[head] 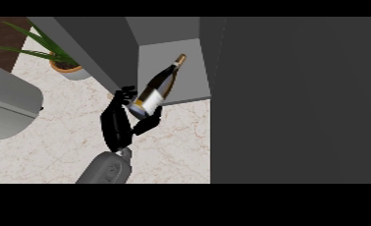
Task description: Pick up the wine, place it into the cabinet and close the cabinet
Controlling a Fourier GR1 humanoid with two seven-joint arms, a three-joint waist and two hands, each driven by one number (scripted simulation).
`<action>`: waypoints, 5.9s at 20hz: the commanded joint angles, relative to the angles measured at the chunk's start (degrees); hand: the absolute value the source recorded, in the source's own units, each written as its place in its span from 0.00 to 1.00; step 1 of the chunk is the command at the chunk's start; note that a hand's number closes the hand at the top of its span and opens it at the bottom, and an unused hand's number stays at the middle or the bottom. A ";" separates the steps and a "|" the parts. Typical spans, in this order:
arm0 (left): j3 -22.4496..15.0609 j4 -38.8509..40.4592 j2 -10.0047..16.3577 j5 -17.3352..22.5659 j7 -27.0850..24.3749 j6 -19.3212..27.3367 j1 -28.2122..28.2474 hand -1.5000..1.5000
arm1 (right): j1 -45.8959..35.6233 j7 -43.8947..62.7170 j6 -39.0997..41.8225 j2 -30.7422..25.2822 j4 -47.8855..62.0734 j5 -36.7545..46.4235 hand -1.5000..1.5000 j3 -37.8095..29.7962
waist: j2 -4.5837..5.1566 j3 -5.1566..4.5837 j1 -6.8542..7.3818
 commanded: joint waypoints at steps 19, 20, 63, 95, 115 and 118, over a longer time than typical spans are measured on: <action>0.91 7.79 -6.65 -0.95 11.83 -9.37 -21.18 0.00 | 1.56 1.52 -0.88 -0.49 -2.51 -3.62 0.00 -0.78 | 1.05 -1.36 0.28; 0.83 7.90 -6.65 -0.19 11.98 -8.95 -21.97 0.00 | 2.60 2.24 -0.58 -0.61 -2.76 -3.06 0.00 0.73 | 0.94 -1.39 0.40; -5.89 -28.23 -2.63 40.69 -21.74 -22.50 0.58 0.00 | 5.75 4.91 -9.91 -1.24 -10.55 2.07 0.00 0.78 | -0.52 -1.12 8.38; 10.82 -50.59 19.31 59.85 -32.97 -58.02 32.17 1.00 | 8.83 3.31 6.20 -12.50 -10.19 -3.81 1.00 -0.04 | -0.35 -1.11 8.16; 23.07 -51.27 22.18 66.74 -32.09 -68.71 35.72 1.00 | -31.62 27.89 -14.24 6.51 -1.21 0.05 1.00 24.96 | -0.25 -1.17 9.25; 22.10 -51.21 20.40 65.39 -31.61 -69.45 36.86 1.00 | -38.97 33.97 -19.07 11.17 0.30 1.35 1.00 26.24 | -0.29 -1.16 9.06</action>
